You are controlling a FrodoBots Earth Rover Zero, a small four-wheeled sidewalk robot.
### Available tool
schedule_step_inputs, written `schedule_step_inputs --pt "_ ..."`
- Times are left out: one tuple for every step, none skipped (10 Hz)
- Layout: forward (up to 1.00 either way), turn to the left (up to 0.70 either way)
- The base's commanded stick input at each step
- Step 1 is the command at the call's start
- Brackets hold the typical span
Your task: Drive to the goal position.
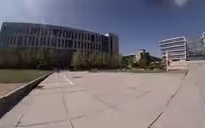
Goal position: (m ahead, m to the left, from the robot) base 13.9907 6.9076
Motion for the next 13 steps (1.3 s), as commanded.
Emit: schedule_step_inputs --pt "0.7 0.12" --pt "0.7 0.19" --pt "0.7 0.26" --pt "0.7 0.32" --pt "0.7 0.35" --pt "0.7 0.28" --pt "0.7 0.2" --pt "0.7 0.12" --pt "0.7 0.04" --pt "0.7 0.0" --pt "0.7 0.0" --pt "0.7 0.0" --pt "0.7 0.0"
